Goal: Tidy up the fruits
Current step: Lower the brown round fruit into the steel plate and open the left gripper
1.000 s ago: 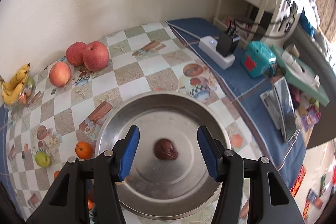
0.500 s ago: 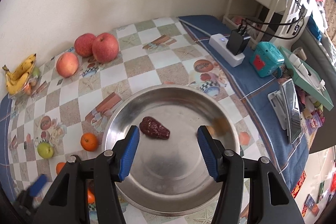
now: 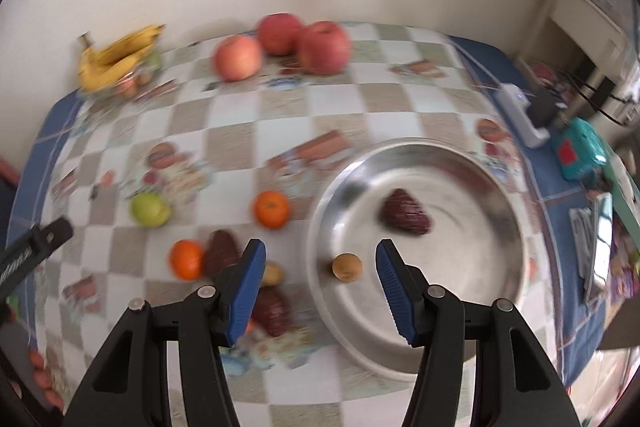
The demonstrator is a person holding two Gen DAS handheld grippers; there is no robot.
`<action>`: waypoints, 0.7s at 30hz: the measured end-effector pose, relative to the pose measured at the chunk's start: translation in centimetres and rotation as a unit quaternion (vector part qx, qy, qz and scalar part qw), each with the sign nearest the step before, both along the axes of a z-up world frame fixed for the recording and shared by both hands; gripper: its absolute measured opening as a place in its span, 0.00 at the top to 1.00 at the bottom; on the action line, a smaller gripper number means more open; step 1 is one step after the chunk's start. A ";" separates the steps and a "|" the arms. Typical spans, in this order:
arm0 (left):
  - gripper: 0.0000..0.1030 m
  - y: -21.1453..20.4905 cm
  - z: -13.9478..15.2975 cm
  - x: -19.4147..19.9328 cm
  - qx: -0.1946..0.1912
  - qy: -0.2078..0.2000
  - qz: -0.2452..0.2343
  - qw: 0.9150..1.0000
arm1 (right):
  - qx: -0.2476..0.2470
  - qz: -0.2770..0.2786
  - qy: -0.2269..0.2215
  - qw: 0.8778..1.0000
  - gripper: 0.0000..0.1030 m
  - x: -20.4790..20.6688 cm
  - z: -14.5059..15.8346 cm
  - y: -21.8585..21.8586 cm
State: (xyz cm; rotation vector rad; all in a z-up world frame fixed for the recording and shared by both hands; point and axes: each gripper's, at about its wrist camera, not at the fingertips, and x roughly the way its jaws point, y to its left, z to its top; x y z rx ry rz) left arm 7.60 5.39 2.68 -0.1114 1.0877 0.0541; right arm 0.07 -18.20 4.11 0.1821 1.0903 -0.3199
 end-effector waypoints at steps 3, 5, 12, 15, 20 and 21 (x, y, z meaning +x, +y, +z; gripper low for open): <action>0.00 0.3 0.2 -0.2 0.002 -0.001 -0.003 1.000 | -0.005 0.031 -0.010 0.999 0.43 0.2 0.4 2.1; 0.00 0.6 0.2 -0.2 0.003 -0.002 -0.003 1.000 | 0.001 0.047 -0.017 0.999 0.43 0.3 0.8 3.2; 0.00 1.1 0.2 -0.3 -0.004 -0.001 0.000 1.000 | -0.007 0.074 -0.015 0.997 0.43 1.0 1.1 5.6; 0.00 0.9 0.0 -0.3 -0.005 0.003 -0.006 1.000 | -0.030 0.086 -0.019 0.996 0.43 0.7 0.8 6.4; 0.00 -0.1 -0.9 -0.4 -0.002 0.018 -0.019 1.000 | 0.001 0.081 -0.003 0.997 0.28 1.0 -0.2 5.5; 0.00 -0.2 -1.1 -0.4 -0.005 0.021 -0.022 1.000 | 0.002 0.075 -0.001 0.997 0.28 1.0 -0.4 5.2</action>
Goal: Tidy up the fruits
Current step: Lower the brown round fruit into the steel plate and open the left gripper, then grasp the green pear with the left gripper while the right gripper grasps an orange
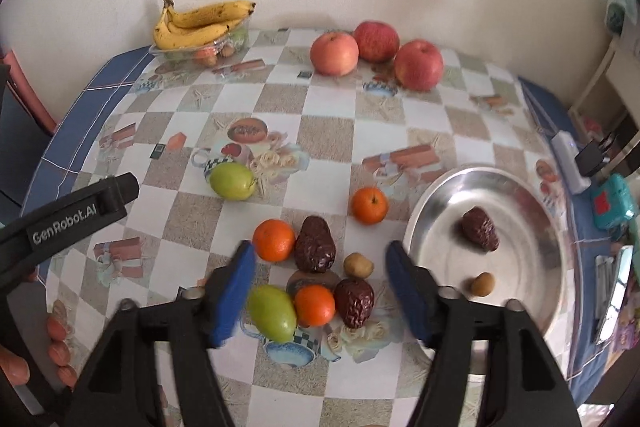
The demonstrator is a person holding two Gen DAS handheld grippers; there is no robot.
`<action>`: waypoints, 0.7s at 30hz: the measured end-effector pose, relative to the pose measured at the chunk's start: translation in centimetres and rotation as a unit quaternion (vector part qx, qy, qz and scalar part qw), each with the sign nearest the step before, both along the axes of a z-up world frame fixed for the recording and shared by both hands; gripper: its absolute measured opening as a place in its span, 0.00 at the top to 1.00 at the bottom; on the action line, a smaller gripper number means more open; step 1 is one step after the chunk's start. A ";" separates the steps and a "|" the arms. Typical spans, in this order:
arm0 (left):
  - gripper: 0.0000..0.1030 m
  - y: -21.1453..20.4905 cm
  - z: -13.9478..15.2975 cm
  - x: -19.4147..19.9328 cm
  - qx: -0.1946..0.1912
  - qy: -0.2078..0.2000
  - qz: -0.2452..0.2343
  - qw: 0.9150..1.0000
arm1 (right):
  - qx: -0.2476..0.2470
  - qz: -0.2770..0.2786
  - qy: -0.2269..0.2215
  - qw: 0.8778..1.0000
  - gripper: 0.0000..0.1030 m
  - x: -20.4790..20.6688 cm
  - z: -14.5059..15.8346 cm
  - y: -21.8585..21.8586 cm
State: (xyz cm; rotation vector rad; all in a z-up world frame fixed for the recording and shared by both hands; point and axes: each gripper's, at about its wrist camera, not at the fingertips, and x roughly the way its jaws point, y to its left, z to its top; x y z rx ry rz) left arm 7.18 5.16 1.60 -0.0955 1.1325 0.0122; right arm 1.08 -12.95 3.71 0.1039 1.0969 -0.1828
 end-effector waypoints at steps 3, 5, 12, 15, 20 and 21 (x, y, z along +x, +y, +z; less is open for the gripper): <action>0.00 -0.6 -0.6 0.0 -0.008 0.012 -0.008 1.000 | 0.011 -0.014 0.008 1.000 0.28 0.0 -0.5 -0.8; 0.00 -0.9 -1.0 -0.1 -0.009 0.018 -0.012 1.000 | 0.035 -0.018 0.012 0.999 0.24 0.0 -0.8 -1.4; 0.00 -1.4 -1.2 -0.2 -0.008 0.022 -0.016 1.000 | 0.074 -0.047 -0.001 0.996 0.19 -0.3 -0.7 -3.1; 0.00 -1.7 -1.4 -0.3 -0.005 0.024 -0.021 0.999 | 0.081 -0.058 -0.027 0.995 0.18 -0.6 0.4 -3.8; 0.00 -2.0 -1.5 -0.2 -0.003 0.022 -0.026 0.999 | 0.115 -0.045 -0.059 0.991 0.05 -0.8 1.3 -4.8; 0.00 -2.0 -1.5 -0.2 -0.003 0.020 -0.027 0.999 | 0.124 -0.046 -0.061 0.989 0.05 -0.8 1.2 -4.9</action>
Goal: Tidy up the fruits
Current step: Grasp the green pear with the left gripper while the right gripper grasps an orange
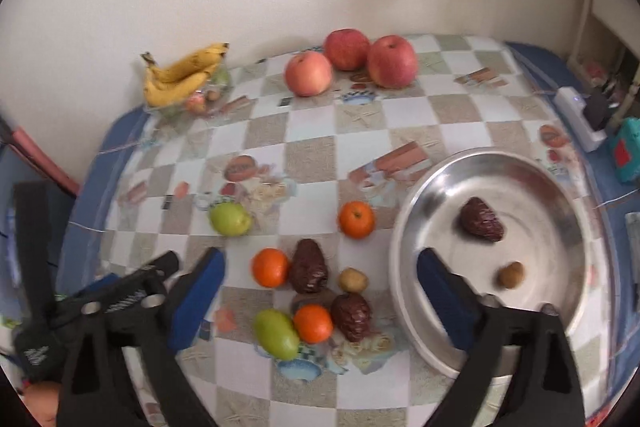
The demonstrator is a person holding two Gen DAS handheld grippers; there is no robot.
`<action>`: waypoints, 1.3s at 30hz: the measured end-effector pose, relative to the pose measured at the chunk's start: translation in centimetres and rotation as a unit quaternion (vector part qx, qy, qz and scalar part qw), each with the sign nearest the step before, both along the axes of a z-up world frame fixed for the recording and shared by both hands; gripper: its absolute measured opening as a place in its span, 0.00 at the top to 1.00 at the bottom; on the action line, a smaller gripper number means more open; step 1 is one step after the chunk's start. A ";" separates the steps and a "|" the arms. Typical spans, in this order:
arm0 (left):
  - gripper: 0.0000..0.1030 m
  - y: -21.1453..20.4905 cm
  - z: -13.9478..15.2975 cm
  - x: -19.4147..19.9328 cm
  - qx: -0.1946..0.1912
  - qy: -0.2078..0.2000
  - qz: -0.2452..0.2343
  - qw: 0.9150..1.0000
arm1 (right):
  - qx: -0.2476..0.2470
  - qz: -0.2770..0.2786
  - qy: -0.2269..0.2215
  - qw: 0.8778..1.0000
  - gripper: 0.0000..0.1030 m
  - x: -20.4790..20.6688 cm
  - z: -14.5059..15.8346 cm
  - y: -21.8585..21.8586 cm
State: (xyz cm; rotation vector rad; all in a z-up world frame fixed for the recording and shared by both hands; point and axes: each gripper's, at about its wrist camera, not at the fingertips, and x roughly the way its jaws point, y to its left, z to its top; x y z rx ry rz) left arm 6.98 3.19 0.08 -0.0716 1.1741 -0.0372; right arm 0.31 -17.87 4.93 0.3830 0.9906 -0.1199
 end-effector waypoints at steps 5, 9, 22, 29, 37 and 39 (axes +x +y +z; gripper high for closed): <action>0.00 -0.4 -0.3 0.6 0.004 -0.013 -0.003 1.000 | -0.015 0.010 -0.009 1.000 0.05 0.3 0.1 0.0; 0.00 -1.0 -0.8 1.6 -0.004 -0.017 -0.012 1.000 | -0.058 0.012 0.003 0.998 0.05 1.2 -0.6 0.0; 0.09 -3.9 -3.2 5.3 -0.042 -0.012 -0.042 0.998 | -0.052 0.009 0.047 0.998 0.05 5.3 -4.2 -1.5; 0.17 -4.1 -5.6 6.7 -0.048 0.017 -0.044 0.998 | -0.060 0.018 0.079 0.995 0.05 7.5 -6.6 -1.3; 0.26 -4.4 -6.1 7.4 -0.075 0.023 -0.049 0.996 | -0.076 0.023 0.095 0.992 0.05 8.9 -8.1 -1.5; 0.27 -4.4 -6.1 7.5 -0.075 0.024 -0.048 0.996 | -0.076 0.025 0.096 0.992 0.05 9.1 -8.1 -1.6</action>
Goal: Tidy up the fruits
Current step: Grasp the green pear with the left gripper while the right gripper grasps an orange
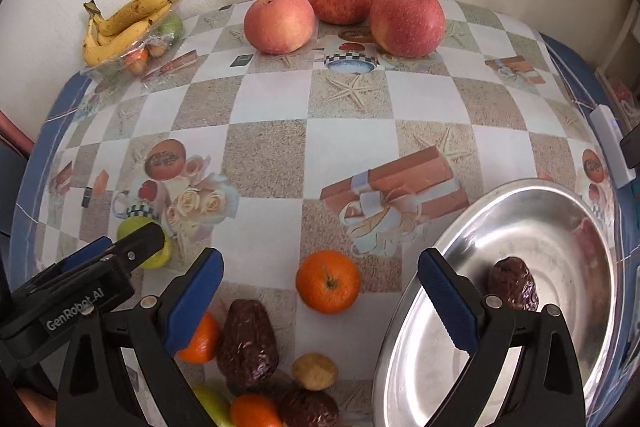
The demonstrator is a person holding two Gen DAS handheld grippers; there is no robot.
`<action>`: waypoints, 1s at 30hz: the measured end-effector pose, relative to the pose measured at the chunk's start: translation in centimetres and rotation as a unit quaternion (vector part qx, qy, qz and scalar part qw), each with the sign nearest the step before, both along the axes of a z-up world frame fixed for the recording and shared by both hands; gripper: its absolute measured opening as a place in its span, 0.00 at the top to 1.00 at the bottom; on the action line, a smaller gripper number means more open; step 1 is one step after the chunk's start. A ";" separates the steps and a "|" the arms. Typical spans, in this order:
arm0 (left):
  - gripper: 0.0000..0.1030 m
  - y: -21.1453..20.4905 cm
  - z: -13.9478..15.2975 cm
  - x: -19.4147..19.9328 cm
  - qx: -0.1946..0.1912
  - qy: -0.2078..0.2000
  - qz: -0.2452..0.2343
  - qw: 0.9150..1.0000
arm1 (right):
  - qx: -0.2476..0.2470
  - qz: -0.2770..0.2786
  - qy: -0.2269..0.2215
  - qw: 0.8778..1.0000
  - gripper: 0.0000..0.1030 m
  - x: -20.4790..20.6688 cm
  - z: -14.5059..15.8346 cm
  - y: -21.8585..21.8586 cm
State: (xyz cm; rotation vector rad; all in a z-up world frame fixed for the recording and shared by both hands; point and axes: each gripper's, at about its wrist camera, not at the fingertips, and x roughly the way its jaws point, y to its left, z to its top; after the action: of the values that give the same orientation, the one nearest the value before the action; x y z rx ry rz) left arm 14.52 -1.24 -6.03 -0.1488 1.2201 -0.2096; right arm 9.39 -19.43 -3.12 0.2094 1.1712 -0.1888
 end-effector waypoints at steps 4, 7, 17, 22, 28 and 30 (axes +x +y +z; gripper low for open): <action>0.27 0.3 -0.2 0.2 -0.011 0.005 0.006 1.000 | 0.012 0.002 -0.012 1.000 0.05 0.4 0.6 -0.1; 0.27 0.6 -0.3 0.2 -0.019 0.011 0.011 1.000 | 0.011 0.006 -0.013 1.000 0.05 0.7 0.7 0.2; 0.48 0.2 -0.1 -0.1 -0.041 0.023 0.003 0.999 | 0.016 -0.002 0.001 1.000 0.05 0.6 -0.2 -0.2; 0.48 1.0 0.0 0.1 -0.029 0.026 0.020 0.999 | 0.010 0.015 0.016 1.000 0.05 0.7 -0.9 0.6; 0.48 1.1 0.0 -0.1 -0.031 0.030 0.024 0.999 | -0.007 0.037 0.038 0.999 0.05 0.8 -2.3 1.9; 0.48 1.2 0.0 -0.1 -0.032 0.031 0.024 0.999 | -0.025 0.040 0.042 0.998 0.05 0.8 -2.6 2.3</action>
State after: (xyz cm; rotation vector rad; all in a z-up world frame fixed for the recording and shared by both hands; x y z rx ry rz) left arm 14.37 -0.09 -6.01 -0.2411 1.2705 -0.2033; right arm 10.23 -17.16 -5.75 0.1120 1.2539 -0.1568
